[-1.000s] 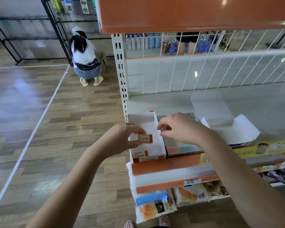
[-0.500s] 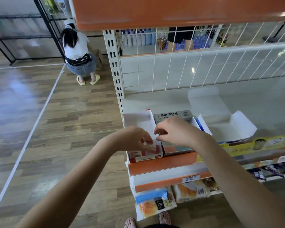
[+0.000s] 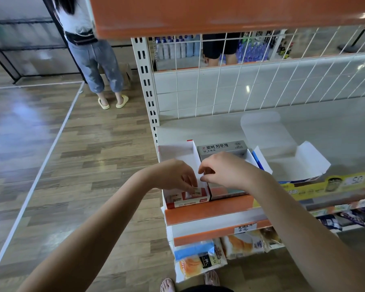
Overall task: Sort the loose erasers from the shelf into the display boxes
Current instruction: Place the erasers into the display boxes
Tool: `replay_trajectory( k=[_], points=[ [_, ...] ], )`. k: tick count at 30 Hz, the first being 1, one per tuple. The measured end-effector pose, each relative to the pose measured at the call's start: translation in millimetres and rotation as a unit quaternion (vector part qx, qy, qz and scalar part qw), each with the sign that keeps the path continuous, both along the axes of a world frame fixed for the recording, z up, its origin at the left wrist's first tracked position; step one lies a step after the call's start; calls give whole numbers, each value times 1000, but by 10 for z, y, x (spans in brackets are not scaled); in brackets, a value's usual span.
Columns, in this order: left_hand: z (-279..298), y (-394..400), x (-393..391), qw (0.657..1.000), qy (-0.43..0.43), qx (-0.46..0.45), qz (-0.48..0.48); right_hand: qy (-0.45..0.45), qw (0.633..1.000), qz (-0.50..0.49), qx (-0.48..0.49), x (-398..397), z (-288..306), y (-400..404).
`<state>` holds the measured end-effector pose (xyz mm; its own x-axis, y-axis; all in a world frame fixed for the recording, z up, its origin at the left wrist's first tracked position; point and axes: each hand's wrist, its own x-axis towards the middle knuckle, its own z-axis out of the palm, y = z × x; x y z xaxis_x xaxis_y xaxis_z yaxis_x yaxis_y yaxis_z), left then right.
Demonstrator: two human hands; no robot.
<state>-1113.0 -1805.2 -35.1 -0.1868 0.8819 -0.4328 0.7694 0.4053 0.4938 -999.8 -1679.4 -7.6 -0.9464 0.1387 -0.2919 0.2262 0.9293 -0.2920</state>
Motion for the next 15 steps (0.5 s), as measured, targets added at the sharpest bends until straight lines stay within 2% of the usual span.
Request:
replay_trajectory(
  k=[5, 15],
  points=[
    [38, 4, -58, 999, -30, -27, -7, -3, 1000, 4, 5, -7, 6, -7],
    [43, 125, -18, 999, -22, -40, 1, -12, 1000, 12, 16, 16, -16, 5]
  ],
)
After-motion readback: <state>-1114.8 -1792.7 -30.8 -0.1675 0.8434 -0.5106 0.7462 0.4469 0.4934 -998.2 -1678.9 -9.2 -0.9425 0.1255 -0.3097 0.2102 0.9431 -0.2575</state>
